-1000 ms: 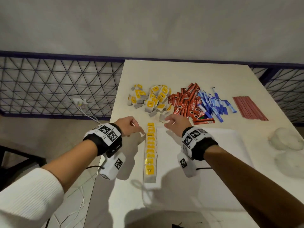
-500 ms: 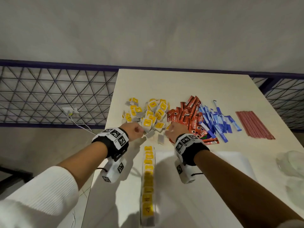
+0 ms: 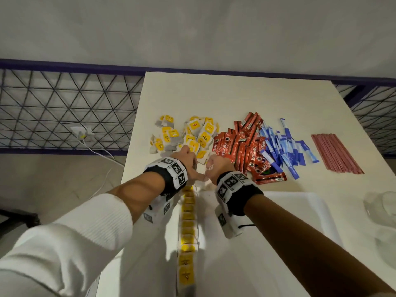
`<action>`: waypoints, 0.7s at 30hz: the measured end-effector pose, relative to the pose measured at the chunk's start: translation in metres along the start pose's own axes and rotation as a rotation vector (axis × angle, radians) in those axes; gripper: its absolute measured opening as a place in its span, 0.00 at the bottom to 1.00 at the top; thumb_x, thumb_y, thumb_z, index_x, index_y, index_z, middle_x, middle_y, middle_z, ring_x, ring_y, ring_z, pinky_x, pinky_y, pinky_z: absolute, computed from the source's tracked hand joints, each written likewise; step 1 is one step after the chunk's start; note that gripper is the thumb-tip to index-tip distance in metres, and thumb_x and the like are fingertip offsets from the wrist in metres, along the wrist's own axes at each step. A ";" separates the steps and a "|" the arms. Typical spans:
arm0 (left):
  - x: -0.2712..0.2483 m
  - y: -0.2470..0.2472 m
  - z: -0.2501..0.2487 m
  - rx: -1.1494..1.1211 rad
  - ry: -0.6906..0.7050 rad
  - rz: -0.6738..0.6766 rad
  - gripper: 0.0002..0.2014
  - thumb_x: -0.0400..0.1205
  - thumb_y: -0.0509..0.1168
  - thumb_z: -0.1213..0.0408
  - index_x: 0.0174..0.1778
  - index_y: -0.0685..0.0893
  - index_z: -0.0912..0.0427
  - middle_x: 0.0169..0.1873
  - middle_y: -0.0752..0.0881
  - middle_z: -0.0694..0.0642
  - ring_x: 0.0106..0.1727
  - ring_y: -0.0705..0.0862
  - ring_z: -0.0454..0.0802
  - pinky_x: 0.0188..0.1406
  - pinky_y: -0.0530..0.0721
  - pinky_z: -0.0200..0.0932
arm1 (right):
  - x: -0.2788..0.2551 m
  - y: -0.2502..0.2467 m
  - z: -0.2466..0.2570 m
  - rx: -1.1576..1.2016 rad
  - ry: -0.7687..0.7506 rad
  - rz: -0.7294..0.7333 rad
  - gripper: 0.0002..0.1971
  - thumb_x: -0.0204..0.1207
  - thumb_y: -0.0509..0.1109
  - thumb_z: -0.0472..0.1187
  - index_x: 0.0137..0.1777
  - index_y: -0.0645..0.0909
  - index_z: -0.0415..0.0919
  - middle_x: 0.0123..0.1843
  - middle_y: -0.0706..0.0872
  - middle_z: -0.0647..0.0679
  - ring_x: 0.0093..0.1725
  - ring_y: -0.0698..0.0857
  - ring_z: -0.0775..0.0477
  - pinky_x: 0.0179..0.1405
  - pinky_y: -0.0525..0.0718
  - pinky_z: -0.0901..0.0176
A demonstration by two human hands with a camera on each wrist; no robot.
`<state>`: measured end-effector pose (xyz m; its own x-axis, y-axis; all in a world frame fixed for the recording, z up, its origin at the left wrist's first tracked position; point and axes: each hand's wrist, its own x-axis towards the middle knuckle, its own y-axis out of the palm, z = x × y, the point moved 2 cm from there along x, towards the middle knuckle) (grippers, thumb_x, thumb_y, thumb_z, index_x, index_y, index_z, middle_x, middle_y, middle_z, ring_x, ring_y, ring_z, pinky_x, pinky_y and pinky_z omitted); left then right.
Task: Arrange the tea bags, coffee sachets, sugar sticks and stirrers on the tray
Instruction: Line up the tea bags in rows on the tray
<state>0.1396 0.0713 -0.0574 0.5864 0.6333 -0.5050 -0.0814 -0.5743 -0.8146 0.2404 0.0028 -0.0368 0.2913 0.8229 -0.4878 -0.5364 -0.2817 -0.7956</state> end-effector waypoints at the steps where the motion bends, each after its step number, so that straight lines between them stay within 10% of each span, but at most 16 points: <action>1: 0.000 0.001 -0.003 0.024 -0.014 -0.008 0.33 0.66 0.73 0.37 0.57 0.78 0.57 0.59 0.68 0.55 0.57 0.78 0.58 0.56 0.79 0.49 | 0.000 -0.001 -0.002 0.048 0.004 -0.016 0.14 0.78 0.64 0.34 0.62 0.76 0.33 0.63 0.81 0.37 0.63 0.80 0.39 0.55 0.78 0.57; 9: 0.006 0.007 -0.003 -0.006 -0.021 -0.030 0.20 0.72 0.75 0.59 0.56 0.78 0.58 0.58 0.68 0.56 0.49 0.80 0.60 0.45 0.78 0.47 | -0.004 -0.009 -0.017 0.366 -0.059 -0.243 0.08 0.74 0.66 0.29 0.52 0.80 0.33 0.34 0.73 0.56 0.43 0.75 0.48 0.34 0.75 0.66; 14: 0.001 -0.001 0.010 -0.224 -0.023 -0.036 0.13 0.74 0.73 0.66 0.50 0.78 0.55 0.42 0.80 0.50 0.51 0.82 0.53 0.48 0.79 0.40 | -0.009 -0.025 -0.026 0.613 0.002 -0.234 0.06 0.74 0.66 0.30 0.48 0.79 0.39 0.40 0.75 0.54 0.41 0.75 0.54 0.43 0.78 0.62; 21: -0.027 -0.018 0.024 -0.843 -0.169 -0.034 0.04 0.80 0.67 0.66 0.48 0.78 0.57 0.31 0.78 0.55 0.29 0.79 0.46 0.23 0.83 0.34 | -0.018 -0.042 -0.028 0.810 -0.017 -0.271 0.09 0.74 0.65 0.28 0.48 0.77 0.41 0.33 0.70 0.52 0.31 0.71 0.55 0.37 0.78 0.60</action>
<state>0.1062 0.0766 -0.0362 0.4445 0.6874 -0.5743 0.5990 -0.7048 -0.3800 0.2794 -0.0139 -0.0043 0.4831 0.8201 -0.3067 -0.8526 0.3608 -0.3781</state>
